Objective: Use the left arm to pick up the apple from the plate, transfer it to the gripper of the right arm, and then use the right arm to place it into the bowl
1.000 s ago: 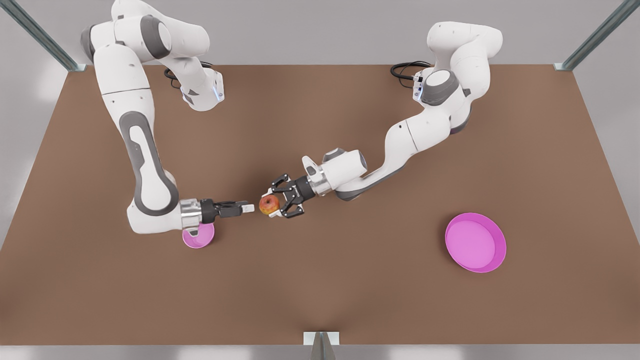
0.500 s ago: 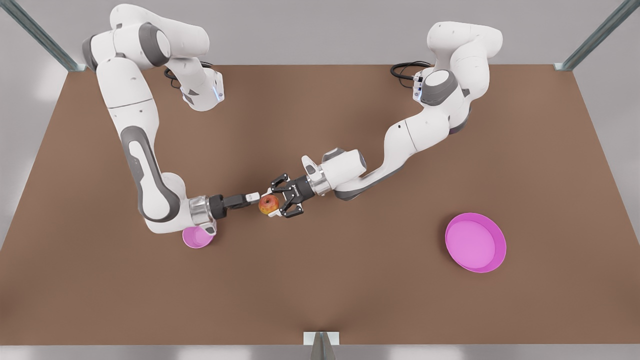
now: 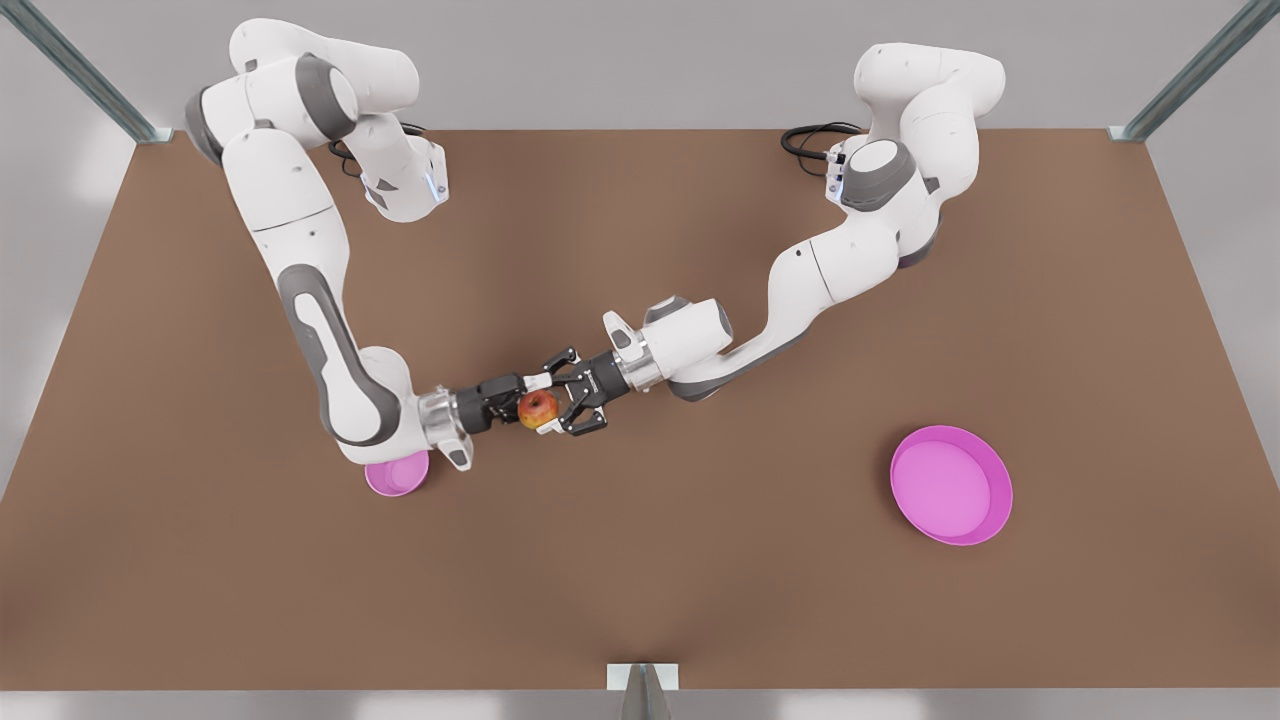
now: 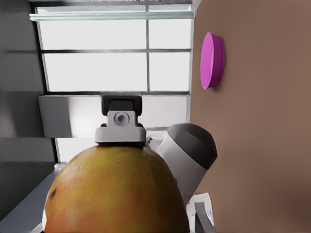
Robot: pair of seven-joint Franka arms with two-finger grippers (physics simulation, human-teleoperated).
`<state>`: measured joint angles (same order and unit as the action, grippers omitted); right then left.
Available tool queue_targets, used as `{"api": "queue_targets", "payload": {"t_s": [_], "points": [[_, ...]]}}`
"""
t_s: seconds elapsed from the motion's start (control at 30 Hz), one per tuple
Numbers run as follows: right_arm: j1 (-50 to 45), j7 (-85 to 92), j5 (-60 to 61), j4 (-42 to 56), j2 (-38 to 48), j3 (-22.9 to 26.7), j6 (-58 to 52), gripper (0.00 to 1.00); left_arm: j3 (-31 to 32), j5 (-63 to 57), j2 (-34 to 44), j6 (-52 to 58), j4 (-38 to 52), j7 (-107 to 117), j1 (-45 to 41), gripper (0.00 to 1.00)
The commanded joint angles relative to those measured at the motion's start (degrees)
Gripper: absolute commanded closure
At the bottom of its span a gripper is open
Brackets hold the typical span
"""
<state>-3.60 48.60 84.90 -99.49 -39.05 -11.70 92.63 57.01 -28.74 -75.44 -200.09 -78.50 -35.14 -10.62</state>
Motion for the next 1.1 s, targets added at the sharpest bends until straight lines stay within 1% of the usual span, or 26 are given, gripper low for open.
{"api": "queue_targets", "payload": {"t_s": [0.0, 0.2, 0.3, 0.4, 0.53, 0.6, 0.77, 0.83, 0.87, 0.93, 0.97, 1.0, 1.03, 1.07], "points": [[-0.36, 14.16, 1.49, 0.08, 0.03, 0.01, 1.42, 0.00, 0.03, -0.08, 0.03, 0.41, 0.02, 0.16, -0.01, 0.36], [-0.80, 14.42, 2.37, 1.58, -0.94, 0.01, 3.53, 0.00, 0.03, -0.08, 0.12, 0.41, 0.02, 0.08, -0.01, 0.36], [-0.80, 15.21, 3.08, 1.58, -1.03, 0.01, 4.23, 0.05, 0.03, -0.17, 0.12, 0.41, 0.02, 0.16, -0.01, 0.36], [-0.36, 15.04, 2.72, 1.84, -0.94, 0.45, 4.23, 0.00, 0.03, -0.08, 0.12, 0.41, 0.02, 0.16, -0.01, 0.36], [-0.18, 15.04, 2.81, 2.46, -0.85, 0.71, 4.32, 0.00, 0.03, -0.17, 0.12, 0.41, 0.02, 0.16, 0.08, 0.35], [-0.18, 15.04, 2.90, 2.90, -0.85, 0.71, 5.46, 0.08, -0.06, -0.17, 0.12, 0.41, 0.02, 0.16, 0.08, 0.31], [-0.27, 15.21, 2.99, 2.90, -0.85, 0.71, 5.46, 0.20, -0.06, -0.17, 0.12, 0.41, 0.02, 0.16, 0.08, 0.31], [-0.27, 15.21, 2.99, 2.90, -0.85, 0.71, 5.46, 0.33, -0.06, -0.17, 0.12, 0.41, 0.02, 0.16, 0.08, 0.31], [-0.36, 15.21, 2.90, 2.90, -0.85, 0.71, 5.46, 0.36, -0.06, -0.17, 0.12, 0.41, 0.02, 0.16, 0.08, 0.31], [-0.36, 15.12, 2.90, 2.90, -0.85, 0.71, 5.46, 0.37, -0.06, -0.17, 0.12, 0.41, -0.07, 0.16, 0.08, 0.30], [-0.36, 15.04, 2.99, 2.90, -0.85, 0.71, 5.46, 0.37, -0.06, -0.17, 0.12, 0.41, 0.02, 0.16, 0.08, 0.27], [-0.36, 15.04, 2.99, 2.98, -0.85, 0.71, 5.46, 0.37, -0.06, -0.17, 0.12, 0.41, 0.02, 0.16, -0.01, 0.09], [-0.36, 15.04, 2.99, 3.16, -0.85, 0.71, 5.46, 0.37, -0.06, -0.08, 0.12, 0.41, 0.02, 0.16, 0.08, 0.01], [-0.36, 15.04, 2.90, 3.25, -0.85, 0.71, 5.46, 0.38, -0.14, -0.08, 0.12, 0.41, 0.02, 0.16, -0.01, 0.01]]}}
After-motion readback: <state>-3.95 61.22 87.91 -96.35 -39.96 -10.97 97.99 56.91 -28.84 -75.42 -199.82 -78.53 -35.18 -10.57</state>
